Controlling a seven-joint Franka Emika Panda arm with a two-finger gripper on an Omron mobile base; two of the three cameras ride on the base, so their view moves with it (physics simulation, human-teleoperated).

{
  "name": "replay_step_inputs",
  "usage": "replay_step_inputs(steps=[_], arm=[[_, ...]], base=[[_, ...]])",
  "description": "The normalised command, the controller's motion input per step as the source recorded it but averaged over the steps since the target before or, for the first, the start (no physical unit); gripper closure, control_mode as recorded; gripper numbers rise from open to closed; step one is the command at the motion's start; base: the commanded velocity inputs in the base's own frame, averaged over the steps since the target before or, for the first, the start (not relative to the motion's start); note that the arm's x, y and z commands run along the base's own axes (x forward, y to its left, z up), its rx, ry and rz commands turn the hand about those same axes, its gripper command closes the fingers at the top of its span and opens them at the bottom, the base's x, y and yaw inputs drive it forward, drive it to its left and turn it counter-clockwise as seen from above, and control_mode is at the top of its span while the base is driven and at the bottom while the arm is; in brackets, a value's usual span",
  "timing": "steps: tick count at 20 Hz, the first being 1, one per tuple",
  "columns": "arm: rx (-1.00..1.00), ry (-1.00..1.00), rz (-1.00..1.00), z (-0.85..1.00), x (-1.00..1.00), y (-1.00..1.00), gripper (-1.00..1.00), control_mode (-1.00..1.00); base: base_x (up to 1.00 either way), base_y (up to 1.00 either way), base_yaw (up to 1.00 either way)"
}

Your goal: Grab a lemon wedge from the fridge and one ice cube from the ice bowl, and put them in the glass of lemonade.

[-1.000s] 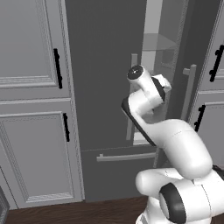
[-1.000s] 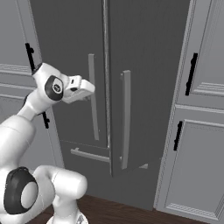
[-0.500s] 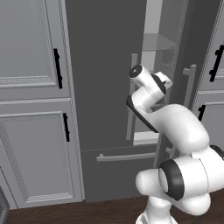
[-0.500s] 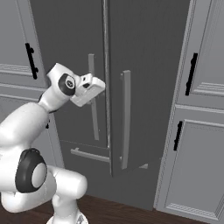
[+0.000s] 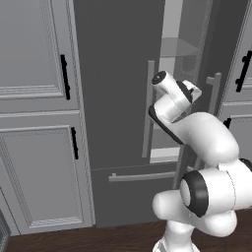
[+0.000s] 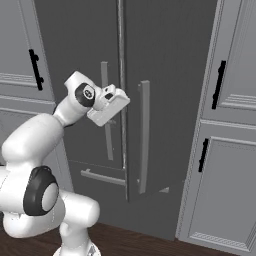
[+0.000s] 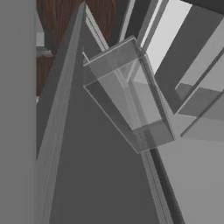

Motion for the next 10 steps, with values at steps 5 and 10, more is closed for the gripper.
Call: replay_step_inputs(steps=[5,10], arm=[[-0.01,0.05,0.0,0.0,-0.41,-0.31,-1.0,-1.0],[-0.01,0.0,0.0,0.0,-0.46,-0.4,-1.0,-1.0]], base=[[0.0,0.0,0.0],[0.0,0.0,0.0]])
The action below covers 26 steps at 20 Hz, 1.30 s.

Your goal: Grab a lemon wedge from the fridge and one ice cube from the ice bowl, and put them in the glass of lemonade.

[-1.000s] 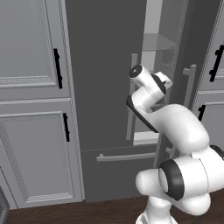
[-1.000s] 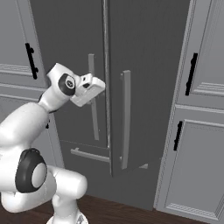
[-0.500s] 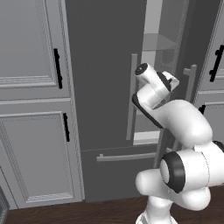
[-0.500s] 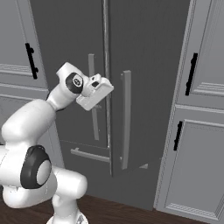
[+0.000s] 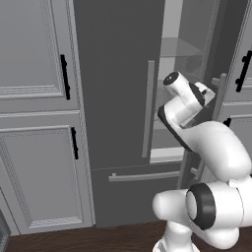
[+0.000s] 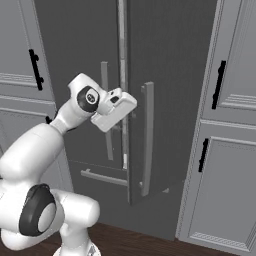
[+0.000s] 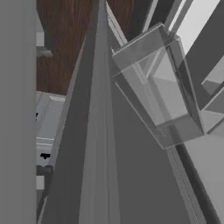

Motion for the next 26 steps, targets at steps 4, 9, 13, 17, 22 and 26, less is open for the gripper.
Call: replay_step_inputs(steps=[4,9,13,17,22,26], arm=[[0.0,-0.07,-0.02,0.0,-0.14,-0.71,-1.0,-1.0],[-0.09,-0.07,0.04,0.44,-0.17,0.39,-1.0,-1.0],[-0.25,0.09,0.09,0.11,0.86,0.93,-1.0,-1.0],[-0.25,0.04,0.0,0.02,0.41,0.62,-1.0,-1.0],[-0.22,0.2,0.0,-0.17,0.85,0.03,-1.0,-1.0],[-0.05,0.29,-0.03,-0.28,0.0,-0.43,-1.0,-1.0]], base=[[0.0,0.0,0.0],[0.0,0.0,0.0],[0.0,0.0,0.0],[0.0,0.0,0.0],[0.0,0.0,0.0],[0.0,0.0,0.0]])
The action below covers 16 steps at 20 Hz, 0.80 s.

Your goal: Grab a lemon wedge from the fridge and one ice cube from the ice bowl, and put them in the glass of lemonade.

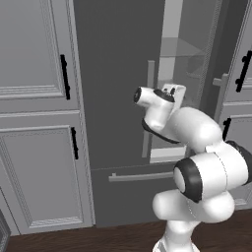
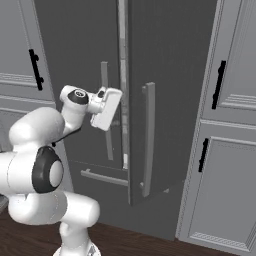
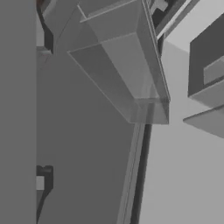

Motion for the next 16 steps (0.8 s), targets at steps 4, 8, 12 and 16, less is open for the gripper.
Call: replay_step_inputs(steps=[4,8,12,16], arm=[[0.0,0.22,-0.07,-0.12,-0.41,-0.65,-1.0,-1.0],[0.0,0.13,-0.08,-0.01,-0.63,-0.72,-1.0,-1.0],[0.0,0.11,-0.07,0.0,-0.64,-0.75,-1.0,-1.0],[0.04,0.03,-0.06,0.0,-0.73,-0.85,-1.0,-1.0]], base=[[0.0,0.0,0.0],[0.0,0.0,0.0],[0.0,0.0,0.0],[0.0,0.0,0.0]])
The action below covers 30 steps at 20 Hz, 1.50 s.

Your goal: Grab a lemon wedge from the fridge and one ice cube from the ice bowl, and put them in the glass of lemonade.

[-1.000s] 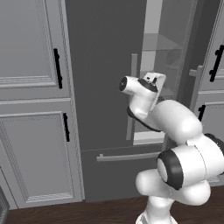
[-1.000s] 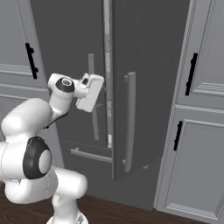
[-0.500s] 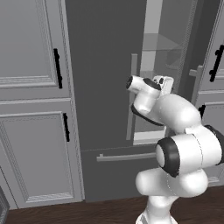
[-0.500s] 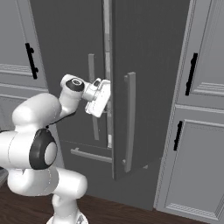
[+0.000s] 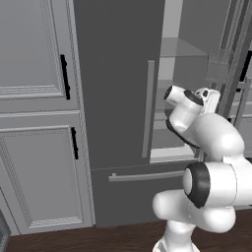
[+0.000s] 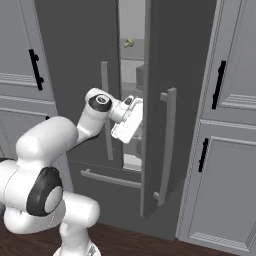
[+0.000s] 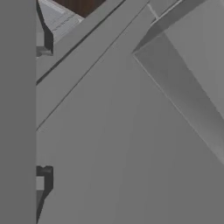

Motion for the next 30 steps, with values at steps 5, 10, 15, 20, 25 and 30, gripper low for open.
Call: replay_step_inputs(steps=[5,10,15,20,25,30], arm=[[0.06,0.0,-0.09,0.0,-0.78,-0.87,-1.0,-1.0],[0.06,0.0,-0.09,0.0,-0.72,-0.96,-1.0,-1.0],[0.02,-0.06,-0.02,0.24,-0.3,-0.26,-1.0,-1.0],[-0.03,-0.17,0.08,0.68,0.0,0.78,-1.0,-1.0],[-0.02,-0.39,0.03,0.35,0.03,0.99,-1.0,-1.0],[0.23,-0.79,0.0,-0.26,0.07,0.77,-1.0,-1.0]], base=[[0.0,0.0,0.0],[0.0,0.0,0.0],[0.0,0.0,0.0],[0.0,0.0,0.0],[0.0,0.0,0.0],[0.0,0.0,0.0]])
